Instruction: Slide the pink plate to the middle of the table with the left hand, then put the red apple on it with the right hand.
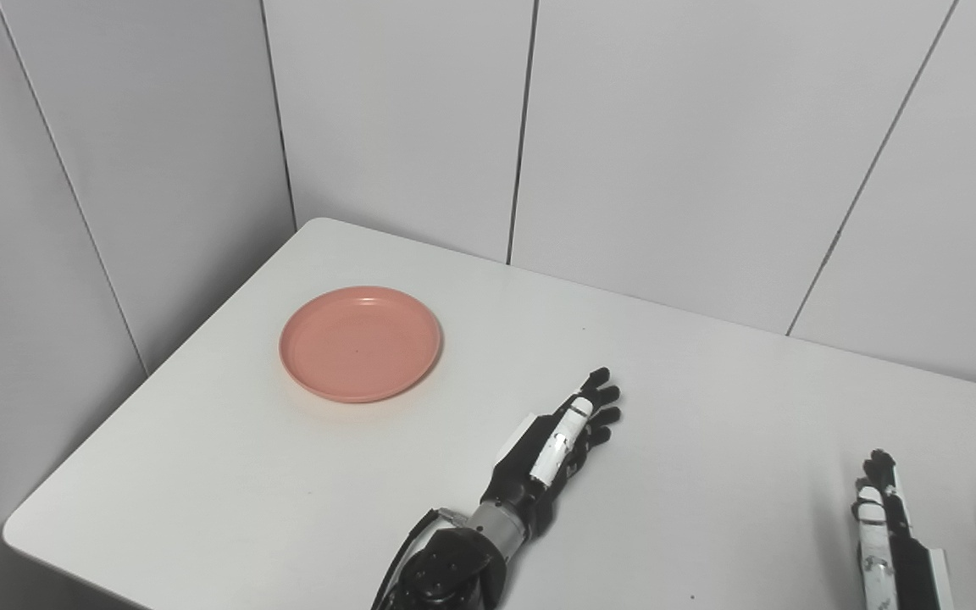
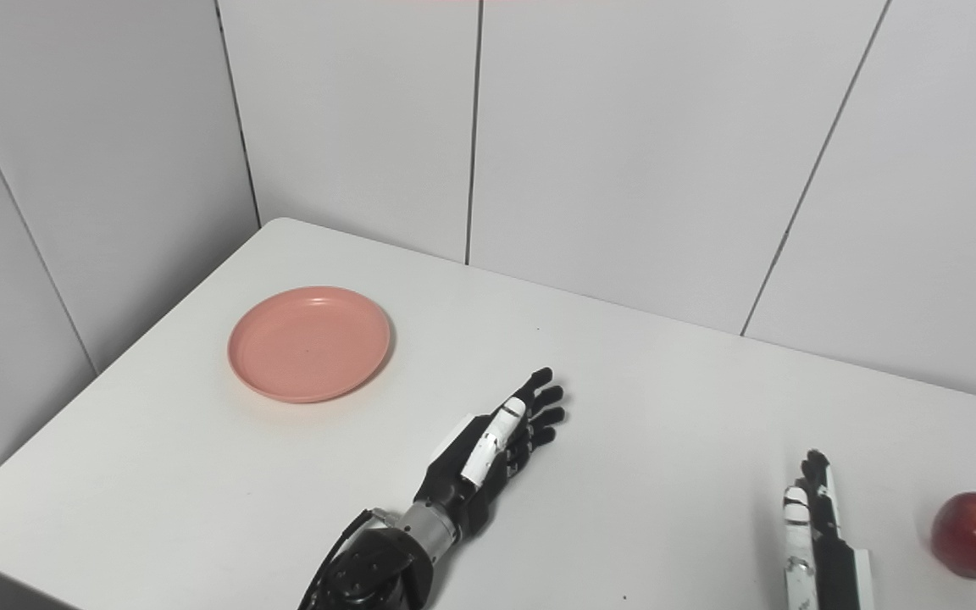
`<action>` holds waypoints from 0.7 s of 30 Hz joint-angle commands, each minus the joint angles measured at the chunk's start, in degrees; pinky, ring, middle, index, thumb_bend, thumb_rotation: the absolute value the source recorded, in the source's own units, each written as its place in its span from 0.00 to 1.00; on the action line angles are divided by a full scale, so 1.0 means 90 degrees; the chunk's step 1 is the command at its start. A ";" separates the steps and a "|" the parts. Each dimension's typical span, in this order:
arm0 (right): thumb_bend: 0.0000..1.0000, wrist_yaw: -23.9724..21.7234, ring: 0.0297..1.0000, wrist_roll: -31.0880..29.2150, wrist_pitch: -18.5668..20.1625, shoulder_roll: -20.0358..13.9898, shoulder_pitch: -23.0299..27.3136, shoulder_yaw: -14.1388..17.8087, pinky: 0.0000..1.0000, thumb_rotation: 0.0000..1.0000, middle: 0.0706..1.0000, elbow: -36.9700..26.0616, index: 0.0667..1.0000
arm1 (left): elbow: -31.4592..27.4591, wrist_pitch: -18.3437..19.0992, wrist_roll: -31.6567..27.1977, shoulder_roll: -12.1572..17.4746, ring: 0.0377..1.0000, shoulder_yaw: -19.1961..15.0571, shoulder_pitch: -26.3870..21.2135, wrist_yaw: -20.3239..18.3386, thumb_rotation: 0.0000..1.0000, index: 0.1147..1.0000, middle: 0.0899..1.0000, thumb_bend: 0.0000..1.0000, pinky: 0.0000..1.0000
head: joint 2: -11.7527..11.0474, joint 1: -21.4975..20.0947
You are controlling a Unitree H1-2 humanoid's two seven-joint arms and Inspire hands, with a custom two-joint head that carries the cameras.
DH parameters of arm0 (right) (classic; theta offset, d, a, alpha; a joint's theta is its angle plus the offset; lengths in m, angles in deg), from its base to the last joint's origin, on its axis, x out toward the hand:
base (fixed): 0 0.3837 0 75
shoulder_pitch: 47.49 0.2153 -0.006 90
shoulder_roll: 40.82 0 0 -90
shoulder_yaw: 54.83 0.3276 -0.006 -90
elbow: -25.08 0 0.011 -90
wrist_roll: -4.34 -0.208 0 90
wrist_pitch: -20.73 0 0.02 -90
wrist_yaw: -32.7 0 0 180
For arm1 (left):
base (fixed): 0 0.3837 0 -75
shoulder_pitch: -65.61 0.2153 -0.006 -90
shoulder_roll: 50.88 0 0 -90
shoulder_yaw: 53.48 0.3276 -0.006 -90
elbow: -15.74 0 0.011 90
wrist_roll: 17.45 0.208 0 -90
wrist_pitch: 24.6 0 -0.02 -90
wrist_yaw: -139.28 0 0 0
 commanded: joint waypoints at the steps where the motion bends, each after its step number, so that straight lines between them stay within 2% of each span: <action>1: 0.00 0.0011 1.00 -0.0010 -0.0050 0.0050 0.0150 0.0007 1.00 1.00 0.99 -0.0197 0.98 | -0.0103 0.0076 -0.0044 0.0052 0.95 -0.0050 -0.0174 -0.0071 1.00 0.95 0.96 0.38 0.98 | -0.0037 0.0104; 9: 0.00 0.0035 1.00 0.0011 -0.0002 0.0182 0.0168 -0.0047 1.00 1.00 1.00 -0.0237 0.99 | -0.0520 0.0420 -0.0118 0.0319 0.91 -0.0135 -0.0386 -0.0252 1.00 0.91 0.91 0.34 0.93 | -0.0132 0.0236; 17: 0.00 0.0034 1.00 -0.0019 0.0040 0.0327 0.0160 -0.0049 1.00 1.00 1.00 -0.0283 1.00 | -0.0940 0.0621 -0.0138 0.0682 0.89 -0.0235 -0.0687 -0.0437 1.00 0.89 0.91 0.38 0.90 | -0.0194 0.0296; 21: 0.00 0.0005 1.00 -0.0053 0.0097 0.0337 0.0172 -0.0050 1.00 1.00 1.00 -0.0316 1.00 | -0.1184 0.0872 -0.0110 0.0796 0.89 -0.0289 -0.0851 -0.0416 1.00 0.88 0.90 0.38 0.89 | -0.0212 0.0336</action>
